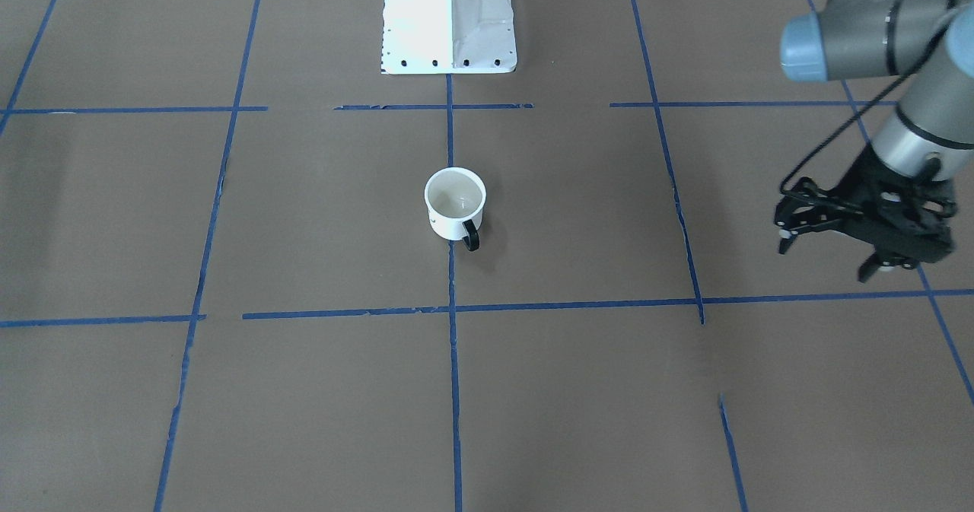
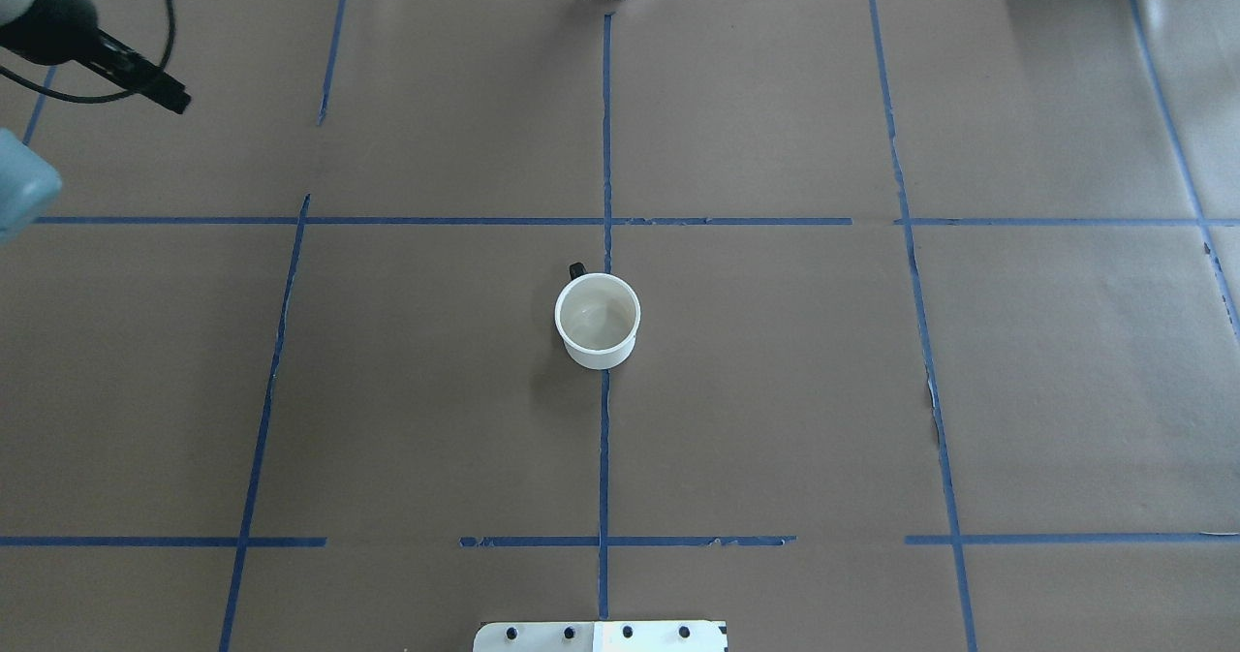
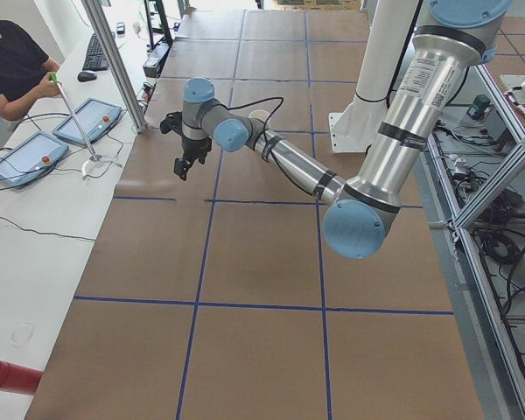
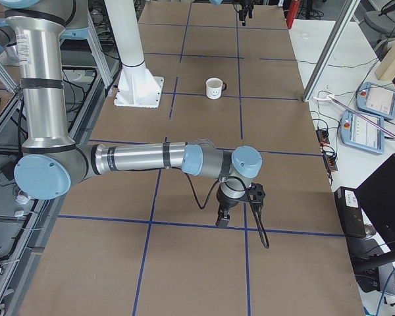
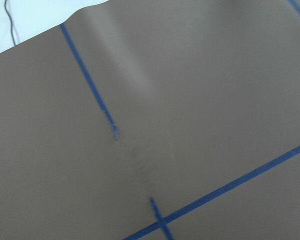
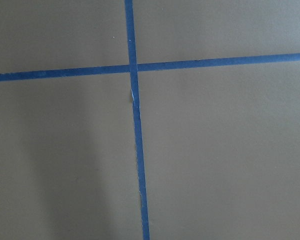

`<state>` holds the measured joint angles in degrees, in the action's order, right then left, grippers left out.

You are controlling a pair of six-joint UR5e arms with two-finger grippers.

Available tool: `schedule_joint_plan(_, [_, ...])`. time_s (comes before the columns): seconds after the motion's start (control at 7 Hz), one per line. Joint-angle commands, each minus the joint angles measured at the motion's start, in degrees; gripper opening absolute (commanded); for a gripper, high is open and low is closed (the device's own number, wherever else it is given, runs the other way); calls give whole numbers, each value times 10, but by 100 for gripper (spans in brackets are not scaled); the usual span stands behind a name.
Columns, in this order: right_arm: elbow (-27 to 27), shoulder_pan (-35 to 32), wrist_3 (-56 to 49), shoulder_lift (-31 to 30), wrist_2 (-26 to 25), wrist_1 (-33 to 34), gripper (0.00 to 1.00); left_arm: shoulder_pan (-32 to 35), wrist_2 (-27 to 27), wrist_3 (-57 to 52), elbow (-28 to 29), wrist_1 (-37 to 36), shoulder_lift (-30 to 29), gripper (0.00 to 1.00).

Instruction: Flip mug

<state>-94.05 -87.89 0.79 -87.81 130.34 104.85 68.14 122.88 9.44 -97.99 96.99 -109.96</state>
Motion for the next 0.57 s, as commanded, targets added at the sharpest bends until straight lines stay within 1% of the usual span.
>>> schedule_joint_plan(0.0, [0, 0, 0, 0, 0, 0, 100, 95, 54, -37, 32, -5, 74, 100])
schedule_joint_plan(0.14, [0, 0, 0, 0, 0, 0, 100, 137, 82, -45, 32, -4, 117, 100])
schedule_joint_plan(0.29, [0, 0, 0, 0, 0, 0, 100, 165, 94, -109, 32, -4, 161, 100])
schedule_joint_plan(0.43, [-1, 0, 0, 0, 0, 0, 100, 170, 97, -156, 32, -6, 198, 100])
